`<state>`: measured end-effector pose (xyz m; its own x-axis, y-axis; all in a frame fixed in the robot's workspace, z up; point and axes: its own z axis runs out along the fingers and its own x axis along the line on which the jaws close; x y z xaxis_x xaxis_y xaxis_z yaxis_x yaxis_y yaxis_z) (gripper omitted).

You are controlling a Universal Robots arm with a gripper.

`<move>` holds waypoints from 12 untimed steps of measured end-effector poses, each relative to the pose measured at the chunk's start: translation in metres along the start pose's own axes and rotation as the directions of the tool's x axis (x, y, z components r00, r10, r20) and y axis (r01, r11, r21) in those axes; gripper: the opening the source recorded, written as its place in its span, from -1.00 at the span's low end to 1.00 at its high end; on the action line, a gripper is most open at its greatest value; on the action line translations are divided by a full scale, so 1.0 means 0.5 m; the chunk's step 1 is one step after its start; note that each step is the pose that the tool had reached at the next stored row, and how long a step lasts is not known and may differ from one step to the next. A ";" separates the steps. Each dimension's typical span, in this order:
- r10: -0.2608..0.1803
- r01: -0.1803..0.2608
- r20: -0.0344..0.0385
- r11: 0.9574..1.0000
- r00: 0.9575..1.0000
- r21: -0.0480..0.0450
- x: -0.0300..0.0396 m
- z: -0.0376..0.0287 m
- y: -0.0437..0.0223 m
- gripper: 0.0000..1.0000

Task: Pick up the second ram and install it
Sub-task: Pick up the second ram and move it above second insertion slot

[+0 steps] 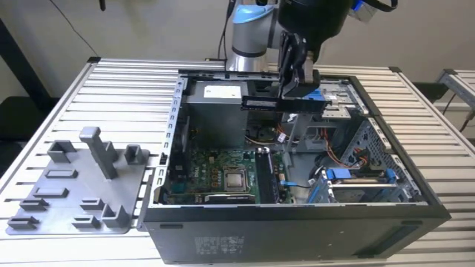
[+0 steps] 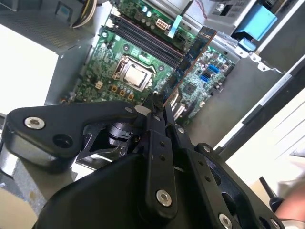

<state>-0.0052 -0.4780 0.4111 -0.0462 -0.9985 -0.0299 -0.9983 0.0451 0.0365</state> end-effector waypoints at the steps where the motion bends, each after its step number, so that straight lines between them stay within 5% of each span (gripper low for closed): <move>1: 0.000 0.000 0.000 1.000 1.000 0.000 -0.007 0.000 0.000 -0.72; 12: -0.006 0.006 0.000 1.000 1.000 0.000 -0.053 0.002 -0.004 -0.72</move>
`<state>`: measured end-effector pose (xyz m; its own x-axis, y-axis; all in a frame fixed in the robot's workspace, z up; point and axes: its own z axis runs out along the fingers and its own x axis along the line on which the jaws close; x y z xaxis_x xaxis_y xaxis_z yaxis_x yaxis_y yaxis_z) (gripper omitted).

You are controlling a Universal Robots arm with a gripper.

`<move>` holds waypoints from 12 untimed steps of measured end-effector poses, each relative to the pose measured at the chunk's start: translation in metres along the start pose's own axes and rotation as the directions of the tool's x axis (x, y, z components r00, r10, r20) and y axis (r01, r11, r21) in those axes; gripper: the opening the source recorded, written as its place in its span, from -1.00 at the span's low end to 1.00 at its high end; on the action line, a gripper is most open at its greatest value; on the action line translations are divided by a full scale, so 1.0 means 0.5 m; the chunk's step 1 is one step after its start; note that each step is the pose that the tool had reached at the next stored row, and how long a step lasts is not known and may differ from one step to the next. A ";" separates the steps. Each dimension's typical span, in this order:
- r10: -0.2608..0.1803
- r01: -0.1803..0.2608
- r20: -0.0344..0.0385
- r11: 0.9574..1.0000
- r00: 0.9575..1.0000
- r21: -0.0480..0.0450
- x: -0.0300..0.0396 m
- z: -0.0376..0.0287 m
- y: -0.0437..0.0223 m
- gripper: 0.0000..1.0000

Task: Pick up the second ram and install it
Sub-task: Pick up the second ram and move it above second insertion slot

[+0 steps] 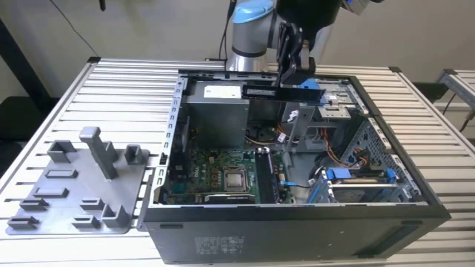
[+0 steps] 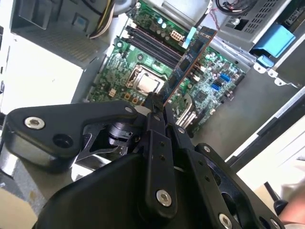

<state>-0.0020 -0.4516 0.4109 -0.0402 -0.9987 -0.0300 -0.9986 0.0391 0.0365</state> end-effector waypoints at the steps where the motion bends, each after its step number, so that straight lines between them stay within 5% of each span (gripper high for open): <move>1: -0.001 0.001 0.000 1.000 1.000 0.000 -0.003 0.000 0.000 -0.72; 12: -0.012 0.012 0.000 1.000 1.000 0.000 -0.035 0.001 -0.007 -0.72</move>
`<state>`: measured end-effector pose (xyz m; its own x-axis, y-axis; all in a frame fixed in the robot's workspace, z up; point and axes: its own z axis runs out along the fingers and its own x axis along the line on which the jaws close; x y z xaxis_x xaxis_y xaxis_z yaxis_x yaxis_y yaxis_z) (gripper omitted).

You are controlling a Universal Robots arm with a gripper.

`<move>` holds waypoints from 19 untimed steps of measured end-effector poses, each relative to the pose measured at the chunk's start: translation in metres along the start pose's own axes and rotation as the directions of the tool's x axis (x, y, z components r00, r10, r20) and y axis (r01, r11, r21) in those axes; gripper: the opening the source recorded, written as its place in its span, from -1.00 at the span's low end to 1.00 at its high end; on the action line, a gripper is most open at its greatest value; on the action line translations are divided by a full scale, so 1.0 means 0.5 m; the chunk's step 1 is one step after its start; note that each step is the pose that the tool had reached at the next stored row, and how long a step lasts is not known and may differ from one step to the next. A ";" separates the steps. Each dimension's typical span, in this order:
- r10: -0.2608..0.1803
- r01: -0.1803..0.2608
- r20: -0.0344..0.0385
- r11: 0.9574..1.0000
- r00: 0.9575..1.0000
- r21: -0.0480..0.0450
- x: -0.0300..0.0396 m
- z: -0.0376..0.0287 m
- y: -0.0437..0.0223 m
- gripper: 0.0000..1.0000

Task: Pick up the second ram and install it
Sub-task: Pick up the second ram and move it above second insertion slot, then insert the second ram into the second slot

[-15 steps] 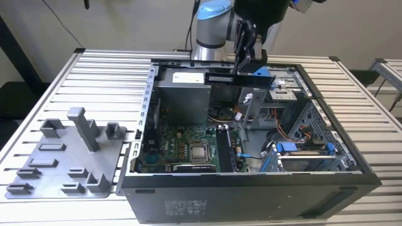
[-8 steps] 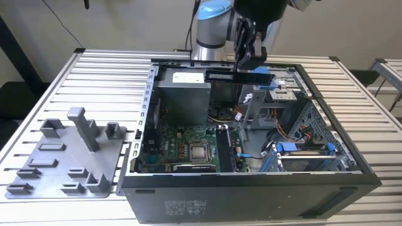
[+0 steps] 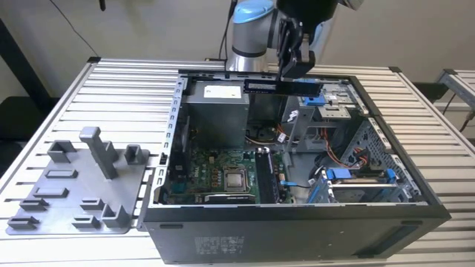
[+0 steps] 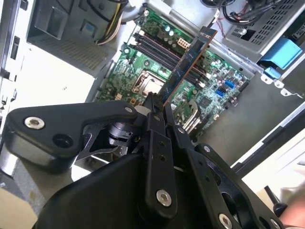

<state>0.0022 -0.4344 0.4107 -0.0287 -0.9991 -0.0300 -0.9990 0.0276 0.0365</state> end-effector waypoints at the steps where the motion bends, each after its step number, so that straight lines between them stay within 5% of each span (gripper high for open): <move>1: -0.001 0.001 0.000 1.000 1.000 0.000 -0.003 0.000 -0.001 -0.72; 5: -0.003 0.003 0.000 1.000 1.000 0.000 -0.012 0.000 -0.002 -0.72; 19: -0.003 0.003 0.000 1.000 1.000 0.000 -0.013 0.000 -0.002 -0.72</move>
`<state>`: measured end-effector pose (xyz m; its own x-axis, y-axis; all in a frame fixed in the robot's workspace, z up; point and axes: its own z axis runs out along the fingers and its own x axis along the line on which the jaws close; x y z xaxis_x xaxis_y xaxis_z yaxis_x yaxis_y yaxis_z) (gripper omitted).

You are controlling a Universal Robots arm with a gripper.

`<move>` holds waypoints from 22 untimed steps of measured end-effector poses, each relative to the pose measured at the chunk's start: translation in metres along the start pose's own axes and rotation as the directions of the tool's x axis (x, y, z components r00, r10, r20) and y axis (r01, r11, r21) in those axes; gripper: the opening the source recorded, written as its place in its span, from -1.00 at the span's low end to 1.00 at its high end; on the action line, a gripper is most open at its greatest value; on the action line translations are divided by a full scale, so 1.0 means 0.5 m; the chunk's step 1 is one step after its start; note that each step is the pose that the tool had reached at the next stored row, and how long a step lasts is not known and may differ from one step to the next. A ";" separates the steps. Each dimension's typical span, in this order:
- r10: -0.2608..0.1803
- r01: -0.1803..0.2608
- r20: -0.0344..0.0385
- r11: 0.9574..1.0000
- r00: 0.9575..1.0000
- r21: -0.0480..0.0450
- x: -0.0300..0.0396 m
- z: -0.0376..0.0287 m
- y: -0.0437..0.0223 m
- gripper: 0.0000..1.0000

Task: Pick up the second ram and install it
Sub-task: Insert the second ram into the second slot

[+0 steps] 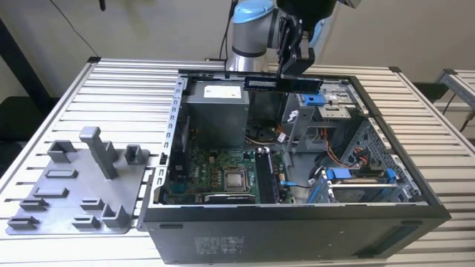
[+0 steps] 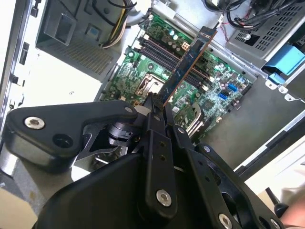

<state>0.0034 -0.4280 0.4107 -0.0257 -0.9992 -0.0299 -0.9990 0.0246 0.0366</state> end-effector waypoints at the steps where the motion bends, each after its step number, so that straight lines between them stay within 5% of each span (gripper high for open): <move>1: 0.000 0.000 0.000 1.000 1.000 0.000 0.000 0.000 0.000 -0.72; 11: 0.072 -0.072 0.003 0.997 0.997 0.002 0.000 0.000 0.000 -0.72; 22: 0.169 -0.169 0.006 0.986 0.986 0.005 0.000 0.000 0.000 -0.72</move>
<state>0.0034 -0.4280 0.4107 -0.1942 -0.9805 -0.0296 -0.9805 0.1931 0.0365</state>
